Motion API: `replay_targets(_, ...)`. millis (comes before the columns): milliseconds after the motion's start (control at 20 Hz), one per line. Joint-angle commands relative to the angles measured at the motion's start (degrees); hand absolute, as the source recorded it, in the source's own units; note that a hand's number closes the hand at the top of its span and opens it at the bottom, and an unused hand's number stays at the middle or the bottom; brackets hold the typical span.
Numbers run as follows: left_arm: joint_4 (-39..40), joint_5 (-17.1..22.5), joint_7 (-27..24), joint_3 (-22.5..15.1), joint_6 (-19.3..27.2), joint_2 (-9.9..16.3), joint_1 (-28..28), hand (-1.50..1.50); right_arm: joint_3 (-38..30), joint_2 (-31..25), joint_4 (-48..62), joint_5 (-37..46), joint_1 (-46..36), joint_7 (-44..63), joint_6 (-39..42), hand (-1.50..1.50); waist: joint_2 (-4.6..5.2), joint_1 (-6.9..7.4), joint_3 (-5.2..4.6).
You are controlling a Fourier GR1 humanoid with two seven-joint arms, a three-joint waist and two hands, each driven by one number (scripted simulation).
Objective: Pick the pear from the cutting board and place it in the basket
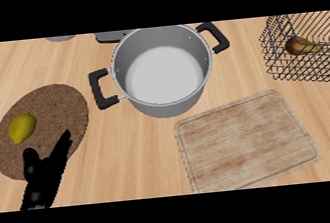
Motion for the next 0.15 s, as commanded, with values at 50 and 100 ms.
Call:
replay_targets(50,1.7,-0.9,1.9,-0.4,1.3,-1.2,0.9,0.00,-2.5,-7.2,0.9,-2.5,2.9,0.6,3.2,-1.50,0.30,-0.53,-0.46)
replay_targets(100,0.0,0.0,0.8,0.5,-0.6,0.5,3.7,0.00,-3.2,-7.9,-0.1,-3.9,5.1,-0.4,5.3,-1.50,0.09,-0.74,-0.48)
